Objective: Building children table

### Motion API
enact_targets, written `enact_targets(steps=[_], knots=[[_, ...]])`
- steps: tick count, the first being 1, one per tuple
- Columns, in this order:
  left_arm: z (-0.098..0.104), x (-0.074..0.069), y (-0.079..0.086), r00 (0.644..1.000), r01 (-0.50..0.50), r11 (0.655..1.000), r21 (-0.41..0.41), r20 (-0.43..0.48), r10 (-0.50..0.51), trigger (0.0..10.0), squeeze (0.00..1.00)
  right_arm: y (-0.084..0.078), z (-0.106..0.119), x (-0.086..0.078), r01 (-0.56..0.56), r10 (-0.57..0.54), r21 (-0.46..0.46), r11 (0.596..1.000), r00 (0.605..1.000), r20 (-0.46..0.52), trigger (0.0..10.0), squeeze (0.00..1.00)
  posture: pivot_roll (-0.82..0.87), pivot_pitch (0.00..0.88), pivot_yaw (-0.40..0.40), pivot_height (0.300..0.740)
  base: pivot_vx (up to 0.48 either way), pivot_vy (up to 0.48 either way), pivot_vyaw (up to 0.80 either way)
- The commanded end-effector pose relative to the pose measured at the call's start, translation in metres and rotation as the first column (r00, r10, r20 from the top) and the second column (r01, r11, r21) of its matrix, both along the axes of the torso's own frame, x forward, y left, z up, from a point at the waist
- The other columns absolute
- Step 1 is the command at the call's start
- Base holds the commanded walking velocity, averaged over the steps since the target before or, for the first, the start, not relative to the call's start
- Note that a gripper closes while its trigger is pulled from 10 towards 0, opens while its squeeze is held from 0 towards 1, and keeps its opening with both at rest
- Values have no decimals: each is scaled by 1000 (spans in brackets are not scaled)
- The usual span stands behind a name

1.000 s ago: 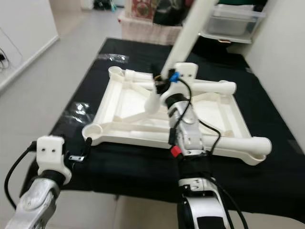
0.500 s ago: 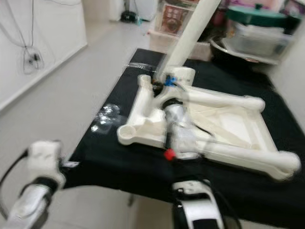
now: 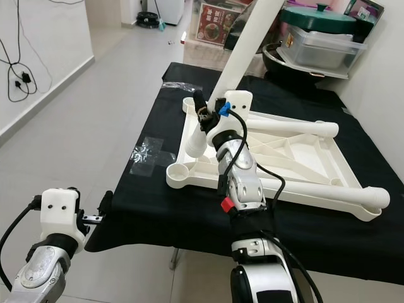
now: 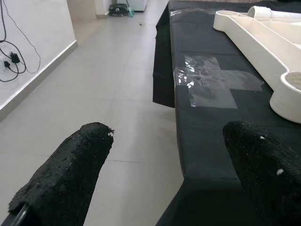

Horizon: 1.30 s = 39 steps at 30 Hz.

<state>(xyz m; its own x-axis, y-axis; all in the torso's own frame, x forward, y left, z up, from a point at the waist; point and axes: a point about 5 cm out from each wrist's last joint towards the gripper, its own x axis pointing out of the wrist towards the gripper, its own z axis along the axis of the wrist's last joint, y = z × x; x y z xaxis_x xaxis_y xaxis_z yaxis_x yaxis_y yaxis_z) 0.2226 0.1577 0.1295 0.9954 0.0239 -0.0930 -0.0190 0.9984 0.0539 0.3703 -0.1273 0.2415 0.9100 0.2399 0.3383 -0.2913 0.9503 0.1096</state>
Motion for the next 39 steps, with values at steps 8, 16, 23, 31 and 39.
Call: enact_targets(steps=[8, 16, 23, 31, 39], knots=[[5, -6, -3, 1000, 6, 1000, 24, -5, -6, 10000, 0, 3, 13, 13, -12, 13, -37, 999, 1000, 25, 10000, 0, 112, 126, -131, 740, 0, 148, 0], [6, -8, -4, 1000, 7, 1000, 23, -13, -7, 10000, 0, 8, 13, 12, -25, 26, -24, 999, 999, 32, 10000, 0, 115, 138, -126, 740, 0, 0, 0], [9, -10, -4, 1000, 22, 999, 37, -22, -21, 10000, 0, 5, 15, 17, -23, 24, -29, 999, 999, 40, 10000, 0, 121, 154, -119, 740, 0, 0, 0], [8, -11, -2, 999, 19, 999, 47, -32, -18, 10000, 0, 7, 16, 17, -22, 23, -23, 999, 999, 45, 10000, 0, 127, 157, -115, 740, 0, 180, 0], [8, -11, -2, 999, 20, 998, 56, -43, -18, 10000, 0, 7, 18, 18, -26, 27, -23, 999, 998, 53, 10000, 0, 124, 157, -113, 740, 0, 0, 0]])
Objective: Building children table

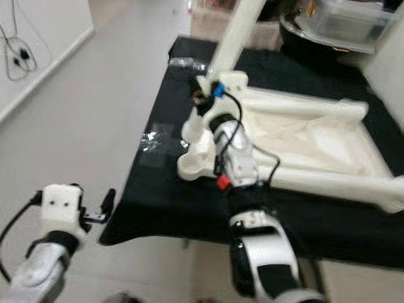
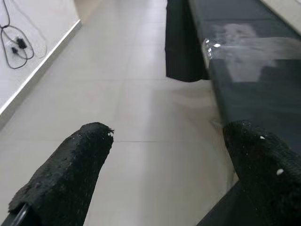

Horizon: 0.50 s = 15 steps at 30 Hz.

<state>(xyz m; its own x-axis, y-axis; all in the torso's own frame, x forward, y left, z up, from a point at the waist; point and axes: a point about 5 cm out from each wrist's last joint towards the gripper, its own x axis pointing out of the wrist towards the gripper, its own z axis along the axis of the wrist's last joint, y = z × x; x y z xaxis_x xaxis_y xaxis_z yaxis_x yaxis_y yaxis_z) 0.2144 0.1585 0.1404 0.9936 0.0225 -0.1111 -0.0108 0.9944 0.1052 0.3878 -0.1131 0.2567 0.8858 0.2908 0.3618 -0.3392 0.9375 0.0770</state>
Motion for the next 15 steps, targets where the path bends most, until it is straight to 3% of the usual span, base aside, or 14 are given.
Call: enact_targets(steps=[1, 5, 7, 9, 10, 11, 15], knots=[[-3, -3, -3, 1000, 12, 1000, 5, -24, -12, 10000, 0, -7, 3, 1, 17, -18, 2, 1000, 1000, 21, 10000, 0, 125, 157, -113, 740, 0, 0, 0], [-3, -3, -3, 1000, 13, 1000, 5, -25, -13, 10000, 0, -8, 6, 2, -5, 5, -4, 1000, 1000, 28, 10000, 0, 127, 159, -112, 740, 0, 0, 0], [-3, -3, -4, 1000, 14, 1000, 2, -23, -14, 10000, 0, -8, 10, 6, -99, 99, 1, 995, 995, 13, 10000, 0, 128, 158, -112, 740, 0, 0, 0], [-3, -3, -4, 1000, 14, 1000, 2, -23, -14, 10000, 0, -8, 10, 6, -99, 99, 1, 995, 995, 13, 10000, 0, 128, 158, -112, 740, 0, 0, 0], [-2, -3, -4, 1000, 16, 1000, 0, -22, -16, 10000, 0, -9, 12, 7, -180, 180, 3, 984, 984, -8, 10000, 0, 131, 160, -113, 740, 0, 0, 0], [-1, -4, -5, 1000, 25, 1000, -6, -17, -26, 10000, 0, -16, 17, 9, -380, 379, -20, 925, 924, -48, 10000, 0, 135, 162, -116, 740, 0, 0, 0], [0, -6, -5, 999, 31, 999, -10, -16, -31, 10000, 0, -22, 19, 11, -463, 458, -40, 885, 883, -99, 10000, 0, 137, 163, -116, 740, 0, 0, 0]])
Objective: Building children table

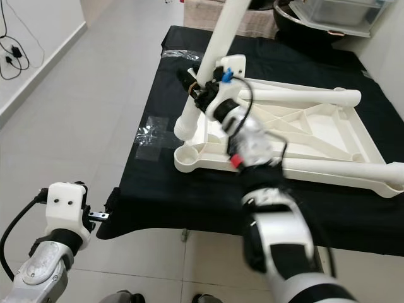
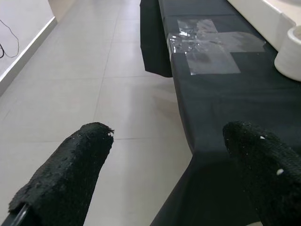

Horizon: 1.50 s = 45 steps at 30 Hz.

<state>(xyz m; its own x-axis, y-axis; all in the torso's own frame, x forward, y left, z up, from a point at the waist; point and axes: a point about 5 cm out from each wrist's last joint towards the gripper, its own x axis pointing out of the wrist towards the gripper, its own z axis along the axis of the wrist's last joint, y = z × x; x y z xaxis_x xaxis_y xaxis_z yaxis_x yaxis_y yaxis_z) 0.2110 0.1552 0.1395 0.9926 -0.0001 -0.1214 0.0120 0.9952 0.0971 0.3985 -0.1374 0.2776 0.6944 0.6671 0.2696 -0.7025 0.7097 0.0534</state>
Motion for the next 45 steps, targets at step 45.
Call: enact_targets(steps=[45], knots=[[6, -31, -3, 997, 55, 999, -4, -49, -55, 10000, 0, -4, -12, -14, -474, 503, -361, 803, 864, -16, 10000, 0, 201, 196, -114, 740, 0, 0, 0]])
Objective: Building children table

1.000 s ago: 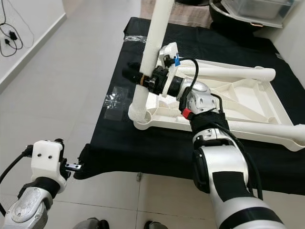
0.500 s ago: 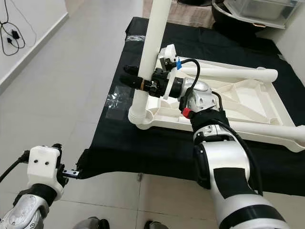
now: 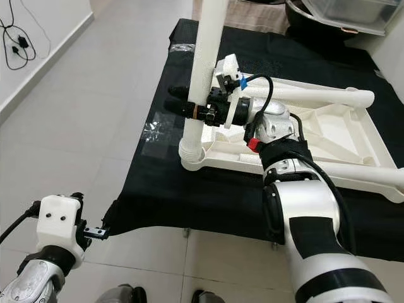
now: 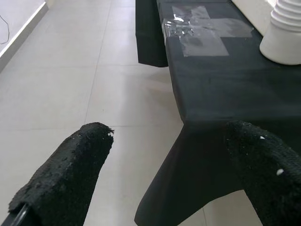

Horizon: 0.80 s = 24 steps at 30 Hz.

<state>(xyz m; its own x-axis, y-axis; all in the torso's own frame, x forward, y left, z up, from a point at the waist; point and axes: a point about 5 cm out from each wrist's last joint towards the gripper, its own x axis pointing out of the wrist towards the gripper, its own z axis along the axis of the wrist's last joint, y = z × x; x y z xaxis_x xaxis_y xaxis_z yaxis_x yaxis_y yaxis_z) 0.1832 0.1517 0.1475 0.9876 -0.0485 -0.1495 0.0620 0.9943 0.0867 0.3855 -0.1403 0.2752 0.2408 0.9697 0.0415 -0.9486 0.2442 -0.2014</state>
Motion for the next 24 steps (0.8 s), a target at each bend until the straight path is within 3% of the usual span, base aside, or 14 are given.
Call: enact_targets(steps=[1, 12, 24], knots=[[-1, -3, 0, 1000, 6, 1000, 7, -20, -6, 10000, 0, -1, -10, -1, -6, 5, -43, 999, 1000, -15, 10000, 0, 201, 196, -114, 740, 0, 0, 0], [0, -4, 1, 1000, 4, 1000, 10, -25, -4, 10000, 0, -1, -21, -4, -41, 38, -129, 991, 999, -20, 10000, 0, 201, 217, -107, 740, 0, 0, 0], [1, -3, 2, 1000, 7, 1000, 14, -30, -7, 10000, 0, -8, -14, -2, 0, 4, -188, 982, 1000, 21, 10000, 0, 197, 234, -105, 740, 0, 0, 0]])
